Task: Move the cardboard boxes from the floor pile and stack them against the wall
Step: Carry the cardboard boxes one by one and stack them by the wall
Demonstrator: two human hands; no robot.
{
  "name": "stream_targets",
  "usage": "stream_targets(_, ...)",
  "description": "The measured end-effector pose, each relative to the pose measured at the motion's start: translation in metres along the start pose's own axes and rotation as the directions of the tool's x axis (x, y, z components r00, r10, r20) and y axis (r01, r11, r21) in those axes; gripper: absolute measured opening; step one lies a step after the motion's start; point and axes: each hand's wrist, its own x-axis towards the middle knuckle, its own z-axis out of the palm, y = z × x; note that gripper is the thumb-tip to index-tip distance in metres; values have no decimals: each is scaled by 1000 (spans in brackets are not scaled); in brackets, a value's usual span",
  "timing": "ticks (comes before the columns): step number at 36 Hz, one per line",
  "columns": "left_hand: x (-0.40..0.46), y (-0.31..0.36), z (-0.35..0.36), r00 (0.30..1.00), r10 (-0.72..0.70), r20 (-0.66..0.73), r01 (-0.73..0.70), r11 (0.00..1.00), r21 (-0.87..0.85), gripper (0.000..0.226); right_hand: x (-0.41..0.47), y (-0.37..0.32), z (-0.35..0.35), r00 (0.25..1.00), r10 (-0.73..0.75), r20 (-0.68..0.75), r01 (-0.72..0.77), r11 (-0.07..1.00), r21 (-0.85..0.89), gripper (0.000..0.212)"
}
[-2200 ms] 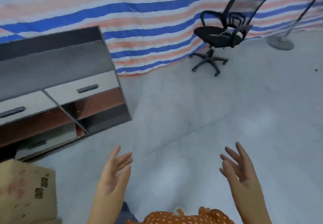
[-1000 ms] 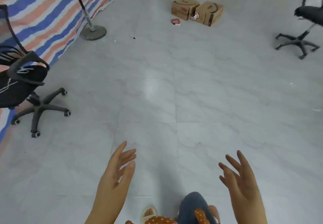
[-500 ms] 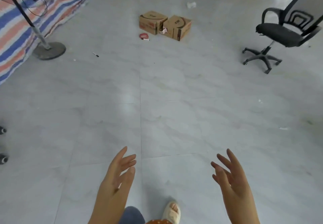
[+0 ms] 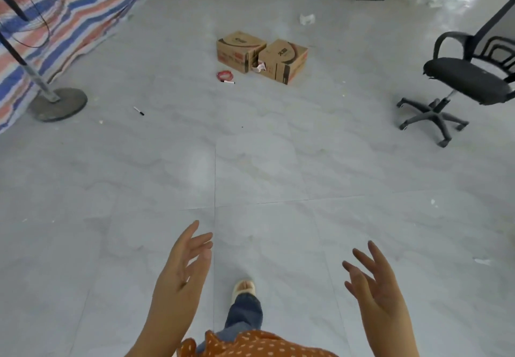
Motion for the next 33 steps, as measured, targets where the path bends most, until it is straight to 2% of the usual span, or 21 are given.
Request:
stream_targets(6,113,35,12,998,29,51,-29,1000,1,40,94,-50,47,1000,-16,5,16,1000,0,46)
stream_targets(10,170,42,23,997,18,74,-21,999,42,29,149,-68,68,1000,13,12,-13,999,-36,45)
stream_targets(17,278,52,49,1000,-16,19,15,999,51,36,260,-97,95,996,83,32,-81,995,-66,38)
stream_targets(25,436,88,121,999,-2,-54,4,999,42,35,438,-138,118,998,38,58,-32,996,-87,52)
stream_targets(27,474,106,139,998,11,-66,-10,1000,11,32,487,-154,117,999,10,44,-7,997,-83,67)
stream_targets(30,524,128,164,995,43,-91,-44,999,-5,51,552,-176,120,999,-6,48,10,996,-85,84)
stream_targets(33,568,136,185,996,12,-87,-12,1000,10,53,604,-185,128,996,13,85,-7,998,-68,79)
